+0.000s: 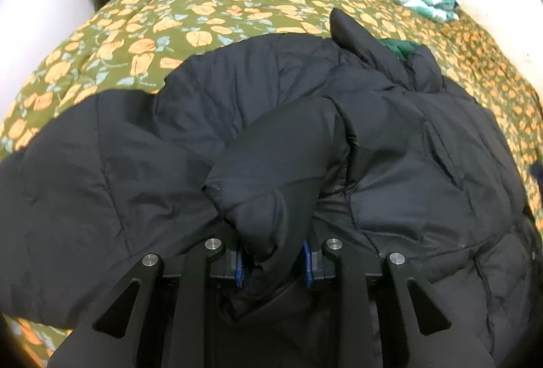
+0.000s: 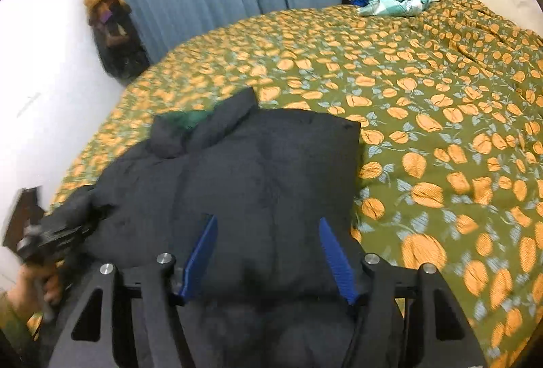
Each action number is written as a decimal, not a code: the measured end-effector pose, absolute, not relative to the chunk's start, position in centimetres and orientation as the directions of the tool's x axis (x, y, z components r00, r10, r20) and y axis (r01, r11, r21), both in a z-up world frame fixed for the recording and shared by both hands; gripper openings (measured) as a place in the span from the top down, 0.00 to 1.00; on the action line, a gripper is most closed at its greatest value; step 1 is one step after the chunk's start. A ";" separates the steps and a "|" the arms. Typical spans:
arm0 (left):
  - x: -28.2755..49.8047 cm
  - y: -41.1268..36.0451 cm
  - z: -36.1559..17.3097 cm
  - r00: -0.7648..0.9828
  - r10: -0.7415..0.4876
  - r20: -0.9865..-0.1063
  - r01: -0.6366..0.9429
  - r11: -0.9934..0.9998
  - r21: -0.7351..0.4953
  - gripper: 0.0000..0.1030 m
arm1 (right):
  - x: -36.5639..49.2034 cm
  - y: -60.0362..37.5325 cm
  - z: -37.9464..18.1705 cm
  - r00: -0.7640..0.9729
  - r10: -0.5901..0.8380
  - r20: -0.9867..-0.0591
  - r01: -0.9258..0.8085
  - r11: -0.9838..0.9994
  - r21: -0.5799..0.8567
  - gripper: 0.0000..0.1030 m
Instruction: Fold large clothes
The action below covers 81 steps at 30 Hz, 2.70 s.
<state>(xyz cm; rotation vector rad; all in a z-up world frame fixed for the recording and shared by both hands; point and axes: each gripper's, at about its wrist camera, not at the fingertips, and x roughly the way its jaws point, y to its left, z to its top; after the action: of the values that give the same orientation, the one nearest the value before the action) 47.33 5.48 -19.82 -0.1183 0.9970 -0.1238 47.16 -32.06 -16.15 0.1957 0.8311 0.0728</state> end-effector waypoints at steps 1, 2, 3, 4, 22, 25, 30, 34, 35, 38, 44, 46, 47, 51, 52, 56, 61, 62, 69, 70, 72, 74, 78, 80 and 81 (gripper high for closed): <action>47.2 5.5 -20.0 0.541 -0.161 -0.826 0.050 0.986 -0.160 0.74 | 47.9 -31.8 -17.2 0.649 0.141 -0.747 0.009 0.981 0.194 0.38; 47.1 5.6 -20.1 0.543 -0.163 -0.824 0.052 0.986 -0.162 0.73 | 48.6 -31.4 -18.7 0.612 0.143 -0.778 0.007 0.983 0.186 0.38; 47.1 5.6 -20.3 0.543 -0.167 -0.823 0.054 0.985 -0.164 0.73 | 49.3 -31.1 -20.4 0.568 0.144 -0.811 0.006 0.984 0.179 0.38; 47.1 5.6 -20.5 0.545 -0.170 -0.821 0.056 0.984 -0.167 0.72 | 49.8 -30.8 -22.0 0.513 0.156 -0.844 -0.005 0.984 0.179 0.38; 46.4 6.0 -21.7 0.583 -0.189 -0.790 0.051 0.979 -0.197 0.72 | 59.6 -30.7 -22.6 0.496 0.153 -0.855 0.071 0.974 0.215 0.38; 46.5 6.1 -21.8 0.584 -0.194 -0.788 0.051 0.978 -0.203 0.72 | 58.3 -30.0 -21.4 0.532 0.112 -0.839 0.067 0.982 0.174 0.38; 46.5 6.1 -21.8 0.587 -0.195 -0.785 0.050 0.977 -0.205 0.72 | 53.9 -29.4 -17.3 0.604 0.117 -0.788 0.018 0.987 0.160 0.38; 46.5 5.9 -21.8 0.582 -0.187 -0.791 0.050 0.980 -0.195 0.71 | 50.8 -27.6 -19.3 0.530 0.156 -0.833 -0.037 0.986 0.161 0.36; 46.6 5.8 -21.7 0.580 -0.184 -0.794 0.051 0.980 -0.190 0.71 | 50.6 -27.0 -20.9 0.479 0.153 -0.864 -0.054 0.988 0.145 0.36; 46.7 5.5 -21.1 0.564 -0.159 -0.810 0.054 0.986 -0.156 0.70 | 49.2 -26.1 -21.1 0.511 0.100 -0.854 -0.062 0.995 0.079 0.36; 43.4 5.3 -18.2 0.560 -0.107 -0.821 0.079 0.994 -0.076 0.34 | 42.0 -25.4 -15.7 0.633 0.113 -0.766 -0.066 0.994 0.092 0.28; 40.8 5.8 -17.1 0.572 -0.138 -0.809 0.098 0.990 -0.099 0.24 | 38.7 -24.7 -14.5 0.677 0.108 -0.728 -0.084 0.994 0.069 0.21; 39.3 6.1 -16.6 0.577 -0.161 -0.801 0.108 0.987 -0.121 0.22 | 37.1 -24.5 -14.2 0.694 0.108 -0.712 -0.092 0.994 0.062 0.21; 33.2 6.9 -15.1 0.610 -0.186 -0.770 0.121 0.983 -0.141 0.14 | 29.9 -22.1 -15.0 0.736 0.123 -0.665 -0.100 0.992 0.072 0.21; 32.2 7.0 -15.0 0.614 -0.181 -0.768 0.118 0.983 -0.138 0.14 | 28.8 -21.5 -15.4 0.742 0.130 -0.657 -0.099 0.991 0.085 0.21; 28.2 7.6 -14.3 0.641 -0.168 -0.749 0.089 0.985 -0.145 0.09 | 24.0 -20.6 -15.9 0.785 0.128 -0.607 -0.103 0.992 0.076 0.21; 27.1 7.9 -15.6 0.627 -0.133 -0.768 0.057 0.991 -0.125 0.07 | 22.3 -19.0 -15.2 0.821 0.140 -0.553 -0.161 0.987 0.009 0.21; 27.1 7.9 -15.8 0.628 -0.129 -0.767 0.055 0.991 -0.121 0.07 | 22.2 -18.7 -15.2 0.825 0.137 -0.548 -0.165 0.986 -0.003 0.21; 26.2 8.1 -18.7 0.616 -0.094 -0.782 0.018 0.994 -0.104 0.07 | 21.8 -17.9 -16.3 0.825 0.130 -0.550 -0.195 0.979 -0.060 0.21; 26.2 8.0 -18.7 0.618 -0.090 -0.781 0.018 0.995 -0.101 0.06 | 21.9 -17.8 -16.3 0.827 0.128 -0.548 -0.194 0.979 -0.063 0.21; 26.2 7.8 -18.5 0.619 -0.085 -0.781 0.019 0.995 -0.094 0.06 | 21.8 -17.7 -16.3 0.830 0.127 -0.543 -0.195 0.978 -0.069 0.21; 25.9 7.9 -18.5 0.621 -0.086 -0.779 0.017 0.995 -0.095 0.06 | 21.8 -17.8 -16.4 0.829 0.129 -0.544 -0.198 0.978 -0.070 0.21; 25.8 8.1 -18.6 0.623 -0.079 -0.778 0.009 0.996 -0.094 0.06 | 22.1 -17.7 -16.7 0.821 0.129 -0.557 -0.200 0.977 -0.068 0.21; 25.7 8.1 -18.7 0.623 -0.076 -0.778 0.008 0.996 -0.090 0.06 | 22.1 -17.7 -16.7 0.819 0.132 -0.558 -0.203 0.977 -0.066 0.21; 25.7 8.1 -18.7 0.624 -0.074 -0.778 0.008 0.996 -0.088 0.05 | 22.1 -17.7 -16.7 0.819 0.134 -0.558 -0.205 0.976 -0.067 0.21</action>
<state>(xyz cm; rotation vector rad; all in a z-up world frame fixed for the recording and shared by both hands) 25.68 8.05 -18.69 -0.0780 0.8965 -0.0470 22.09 -17.67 -16.68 -0.1262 0.5845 0.1811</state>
